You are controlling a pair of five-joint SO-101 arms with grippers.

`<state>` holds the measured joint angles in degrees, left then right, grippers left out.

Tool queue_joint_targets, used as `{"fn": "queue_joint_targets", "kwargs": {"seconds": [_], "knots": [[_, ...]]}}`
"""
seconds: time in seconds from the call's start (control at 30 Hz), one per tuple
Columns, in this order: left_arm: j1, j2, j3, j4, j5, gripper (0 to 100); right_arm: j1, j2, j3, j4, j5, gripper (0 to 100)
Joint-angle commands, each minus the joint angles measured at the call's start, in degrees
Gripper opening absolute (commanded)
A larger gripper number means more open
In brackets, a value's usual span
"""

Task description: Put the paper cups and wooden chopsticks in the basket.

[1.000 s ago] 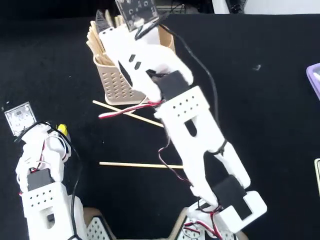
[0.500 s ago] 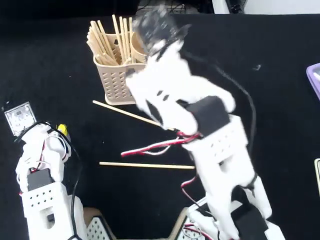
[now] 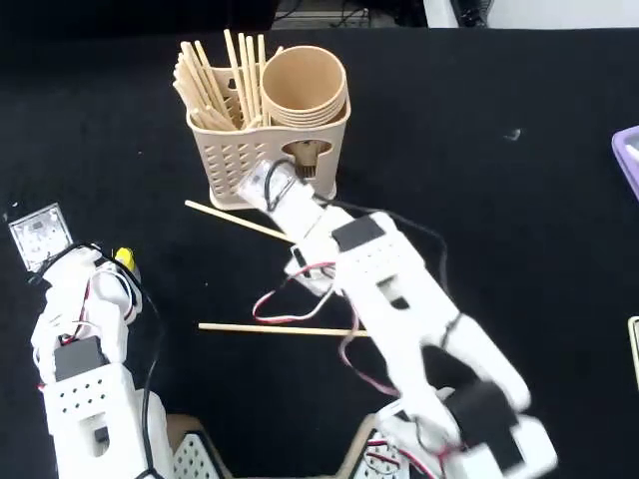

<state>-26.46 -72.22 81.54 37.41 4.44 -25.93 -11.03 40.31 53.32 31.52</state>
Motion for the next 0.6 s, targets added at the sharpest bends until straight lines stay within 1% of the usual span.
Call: {"fn": "queue_joint_targets", "kwargs": {"seconds": [0.0,0.17,0.3,0.47,0.5,0.57], "knots": [[-0.13,-0.79,-0.48,-0.79,0.00,18,1.23,7.60,-4.53,-1.32,5.45,16.2],[-0.13,-0.79,-0.48,-0.79,0.00,18,1.41,15.96,-11.03,-1.32,8.44,16.2],[-0.13,-0.79,-0.48,-0.88,0.00,18,1.41,19.38,-14.64,-1.23,10.37,16.2],[-0.13,-0.79,-0.48,-0.88,0.00,18,1.32,22.64,-17.45,3.25,16.44,16.2],[-0.13,-0.79,-0.48,-0.88,0.00,18,1.32,23.16,-18.15,4.57,17.32,15.2],[-0.13,-0.79,-0.48,-0.88,0.00,18,1.32,23.87,-19.21,6.77,18.64,9.6]]}}
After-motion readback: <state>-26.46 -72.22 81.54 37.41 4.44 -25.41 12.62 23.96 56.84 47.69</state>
